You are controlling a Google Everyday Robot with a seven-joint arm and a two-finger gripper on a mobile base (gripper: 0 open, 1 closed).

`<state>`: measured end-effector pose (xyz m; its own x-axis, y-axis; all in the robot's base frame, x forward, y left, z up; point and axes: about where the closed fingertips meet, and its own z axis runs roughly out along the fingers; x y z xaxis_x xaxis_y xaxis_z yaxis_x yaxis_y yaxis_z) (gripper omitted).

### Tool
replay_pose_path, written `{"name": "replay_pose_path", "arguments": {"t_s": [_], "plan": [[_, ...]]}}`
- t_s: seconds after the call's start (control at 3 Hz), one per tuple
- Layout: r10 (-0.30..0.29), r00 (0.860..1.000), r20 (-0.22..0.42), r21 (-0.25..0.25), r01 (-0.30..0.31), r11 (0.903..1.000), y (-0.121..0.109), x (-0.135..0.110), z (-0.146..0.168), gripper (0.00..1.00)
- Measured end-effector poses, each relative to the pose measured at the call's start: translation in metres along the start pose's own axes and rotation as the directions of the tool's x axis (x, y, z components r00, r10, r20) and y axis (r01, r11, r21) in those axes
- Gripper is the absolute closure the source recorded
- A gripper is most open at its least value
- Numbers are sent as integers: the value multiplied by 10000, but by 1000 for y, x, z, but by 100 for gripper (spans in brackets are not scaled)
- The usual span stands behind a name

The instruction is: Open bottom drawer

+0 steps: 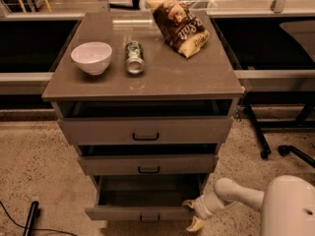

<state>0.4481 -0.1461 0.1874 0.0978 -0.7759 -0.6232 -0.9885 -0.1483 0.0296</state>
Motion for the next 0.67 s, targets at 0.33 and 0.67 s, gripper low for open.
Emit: {"name": "replay_pose_path", "arguments": {"t_s": [0.33, 0.67], "plan": [[-370, 9986, -367, -431, 354, 9984, 14, -10, -1, 62], [-332, 9993, -166, -737, 319, 9968, 24, -8, 1, 66]]}}
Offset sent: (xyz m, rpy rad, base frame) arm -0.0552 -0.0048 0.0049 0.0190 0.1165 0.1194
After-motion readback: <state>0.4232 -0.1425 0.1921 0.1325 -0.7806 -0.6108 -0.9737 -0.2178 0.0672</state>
